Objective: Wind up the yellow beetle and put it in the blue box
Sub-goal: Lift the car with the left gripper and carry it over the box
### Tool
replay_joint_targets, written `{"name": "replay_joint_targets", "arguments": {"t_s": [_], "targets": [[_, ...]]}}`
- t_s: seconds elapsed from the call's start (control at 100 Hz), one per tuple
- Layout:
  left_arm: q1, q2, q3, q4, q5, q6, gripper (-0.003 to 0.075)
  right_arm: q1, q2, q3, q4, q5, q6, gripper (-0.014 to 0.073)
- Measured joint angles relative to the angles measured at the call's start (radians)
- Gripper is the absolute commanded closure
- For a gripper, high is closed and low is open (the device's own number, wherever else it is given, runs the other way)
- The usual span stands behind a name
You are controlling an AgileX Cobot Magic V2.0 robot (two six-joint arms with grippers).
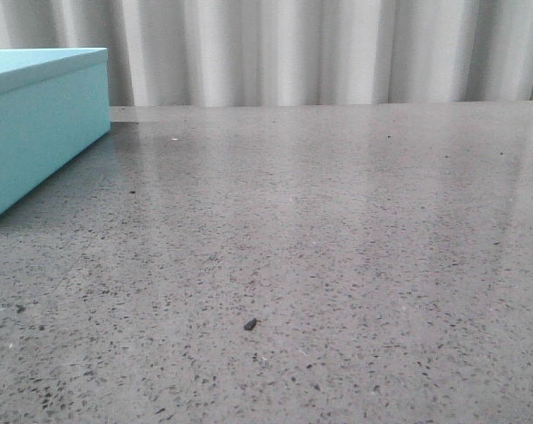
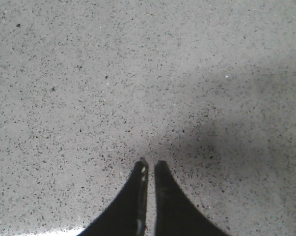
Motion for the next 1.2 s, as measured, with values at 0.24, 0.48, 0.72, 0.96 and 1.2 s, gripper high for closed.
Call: {"name": "replay_joint_targets", "arguments": {"t_s": [0.24,0.48,0.72,0.96,1.2], "targets": [[0.188,0.029,0.023,-0.192,0.001,0.000,0.0575,0.000,0.000,0.000,0.000,0.000,0.000,0.0635],[0.226,0.103,0.113,-0.238,-0.002,-0.002,0.0575,0.000,0.000,0.000,0.000,0.000,0.000,0.0635],[0.226,0.172,0.188,-0.262,-0.008,-0.010,0.0575,0.000,0.000,0.000,0.000,0.000,0.000,0.0635],[0.226,0.241,0.193,-0.264,-0.017,-0.048,0.0568,0.000,0.000,0.000,0.000,0.000,0.000,0.0635],[0.226,0.251,0.193,-0.274,-0.019,-0.050,0.0394,0.000,0.000,0.000,0.000,0.000,0.000,0.0635]]}}
